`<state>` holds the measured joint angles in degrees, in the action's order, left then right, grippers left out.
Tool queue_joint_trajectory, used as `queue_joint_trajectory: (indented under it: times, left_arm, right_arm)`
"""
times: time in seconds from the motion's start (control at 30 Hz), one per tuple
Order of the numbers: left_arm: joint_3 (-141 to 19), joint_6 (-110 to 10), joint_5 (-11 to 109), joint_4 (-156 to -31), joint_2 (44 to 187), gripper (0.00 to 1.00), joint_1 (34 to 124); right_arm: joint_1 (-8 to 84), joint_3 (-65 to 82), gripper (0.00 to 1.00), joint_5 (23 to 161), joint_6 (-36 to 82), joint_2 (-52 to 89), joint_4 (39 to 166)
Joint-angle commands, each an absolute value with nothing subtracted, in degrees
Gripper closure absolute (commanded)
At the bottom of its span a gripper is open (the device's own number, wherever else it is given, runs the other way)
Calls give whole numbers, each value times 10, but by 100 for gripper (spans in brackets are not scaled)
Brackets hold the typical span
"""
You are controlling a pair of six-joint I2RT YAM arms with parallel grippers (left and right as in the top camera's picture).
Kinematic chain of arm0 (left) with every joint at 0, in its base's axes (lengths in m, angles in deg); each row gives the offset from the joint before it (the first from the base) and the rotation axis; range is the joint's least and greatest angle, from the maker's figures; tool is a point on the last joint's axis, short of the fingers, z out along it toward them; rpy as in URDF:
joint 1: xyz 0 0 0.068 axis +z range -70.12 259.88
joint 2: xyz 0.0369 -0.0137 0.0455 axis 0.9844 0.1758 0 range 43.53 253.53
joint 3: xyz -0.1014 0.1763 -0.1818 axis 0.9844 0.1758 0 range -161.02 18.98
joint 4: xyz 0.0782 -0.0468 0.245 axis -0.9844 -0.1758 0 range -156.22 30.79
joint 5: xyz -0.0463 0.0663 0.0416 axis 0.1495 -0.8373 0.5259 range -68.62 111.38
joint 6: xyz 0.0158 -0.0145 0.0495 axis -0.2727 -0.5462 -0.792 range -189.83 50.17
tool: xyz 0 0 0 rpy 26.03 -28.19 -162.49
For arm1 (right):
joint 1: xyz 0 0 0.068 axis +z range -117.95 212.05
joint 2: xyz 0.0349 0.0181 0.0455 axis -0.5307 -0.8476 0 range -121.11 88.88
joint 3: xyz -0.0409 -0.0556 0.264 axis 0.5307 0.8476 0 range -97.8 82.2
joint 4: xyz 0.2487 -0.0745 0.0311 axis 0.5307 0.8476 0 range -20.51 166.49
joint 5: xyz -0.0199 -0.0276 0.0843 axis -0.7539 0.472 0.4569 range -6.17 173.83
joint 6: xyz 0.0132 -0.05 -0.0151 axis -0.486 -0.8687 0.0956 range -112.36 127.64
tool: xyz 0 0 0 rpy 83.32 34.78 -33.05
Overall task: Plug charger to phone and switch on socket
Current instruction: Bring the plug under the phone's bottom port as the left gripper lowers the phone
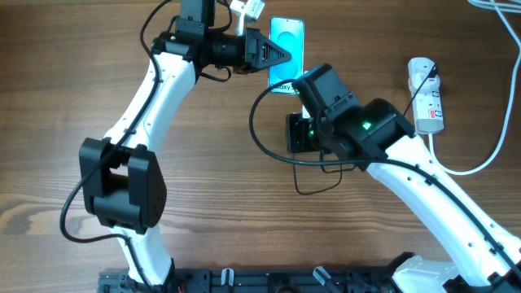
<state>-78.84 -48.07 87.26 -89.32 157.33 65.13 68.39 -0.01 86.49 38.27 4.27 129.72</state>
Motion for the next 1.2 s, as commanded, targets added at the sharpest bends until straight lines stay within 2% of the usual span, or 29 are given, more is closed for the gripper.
queue_joint_trajectory:
  times: [0.0, 0.37, 1.17]
  left_arm:
    - [-796, -486, 887, -897, 1558, 96, 647]
    - [-796, -502, 887, -901, 1558, 96, 640]
    - [-796, -531, 886, -905, 1558, 96, 639]
  right_arm:
    - [686, 0, 96, 843, 392, 42, 1283]
    - [686, 0, 95, 850, 408, 39, 1248]
    - [685, -23, 96, 860, 407, -20, 1259]
